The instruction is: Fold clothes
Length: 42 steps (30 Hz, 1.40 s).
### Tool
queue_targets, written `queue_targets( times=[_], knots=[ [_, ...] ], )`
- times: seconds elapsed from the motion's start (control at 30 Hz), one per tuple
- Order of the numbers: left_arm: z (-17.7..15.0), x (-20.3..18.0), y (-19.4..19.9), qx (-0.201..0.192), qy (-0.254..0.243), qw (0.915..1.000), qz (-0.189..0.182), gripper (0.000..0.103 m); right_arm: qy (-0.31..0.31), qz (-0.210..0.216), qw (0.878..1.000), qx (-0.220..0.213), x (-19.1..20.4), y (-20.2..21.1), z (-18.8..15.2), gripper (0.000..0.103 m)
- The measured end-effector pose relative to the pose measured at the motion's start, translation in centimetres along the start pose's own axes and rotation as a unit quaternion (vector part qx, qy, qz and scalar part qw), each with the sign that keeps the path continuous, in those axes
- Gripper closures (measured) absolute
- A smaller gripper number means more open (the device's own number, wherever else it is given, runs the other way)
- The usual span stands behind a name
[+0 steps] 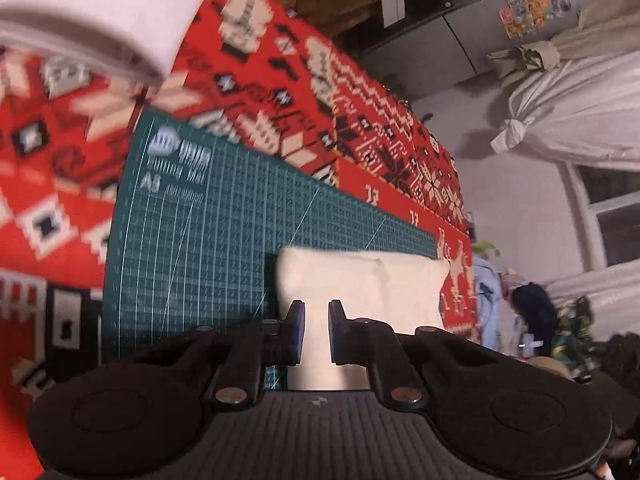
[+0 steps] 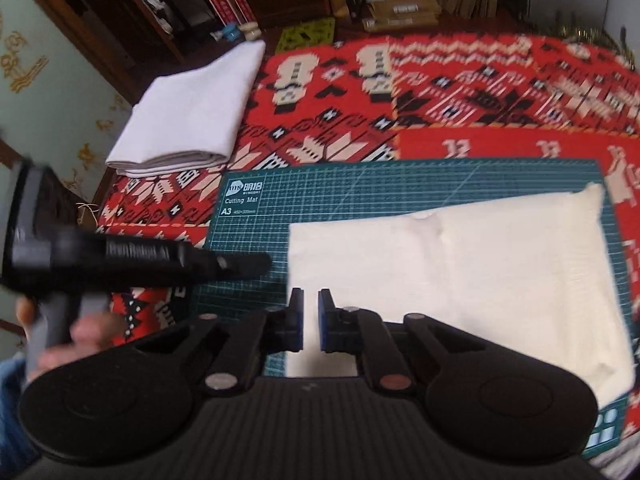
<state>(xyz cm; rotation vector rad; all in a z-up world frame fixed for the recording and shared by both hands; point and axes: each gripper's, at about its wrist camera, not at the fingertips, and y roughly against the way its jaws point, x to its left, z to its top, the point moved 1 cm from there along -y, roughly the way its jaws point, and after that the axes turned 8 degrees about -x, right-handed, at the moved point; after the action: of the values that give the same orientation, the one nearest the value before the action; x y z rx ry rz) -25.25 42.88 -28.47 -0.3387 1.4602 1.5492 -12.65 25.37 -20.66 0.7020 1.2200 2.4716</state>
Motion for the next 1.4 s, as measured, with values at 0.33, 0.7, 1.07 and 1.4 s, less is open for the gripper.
queue_targets(
  times=[0.33, 0.7, 1.07, 1.4],
  knots=[
    [1.5, 3.1, -2.0, -0.007, 0.032, 0.9994, -0.009, 0.092, -0.001, -0.031, 0.998, 0.050, 2.1, -6.7, 1.7, 0.099],
    [2.0, 4.1, -2.5, -0.007, 0.075, 0.9964, -0.039, 0.093, -0.011, -0.040, 0.998, 0.052, 1.4, -9.1, 3.0, 0.102],
    [2.1, 4.8, -2.4, 0.001, 0.110, 0.9914, -0.071, 0.093, -0.022, -0.041, 0.998, 0.046, 1.4, -9.6, 4.7, 0.100],
    [-0.5, 3.2, -1.6, 0.053, 0.098, 0.9914, -0.068, 0.093, 0.008, -0.069, 0.993, 0.094, 2.6, -6.4, 0.7, 0.100]
  ],
)
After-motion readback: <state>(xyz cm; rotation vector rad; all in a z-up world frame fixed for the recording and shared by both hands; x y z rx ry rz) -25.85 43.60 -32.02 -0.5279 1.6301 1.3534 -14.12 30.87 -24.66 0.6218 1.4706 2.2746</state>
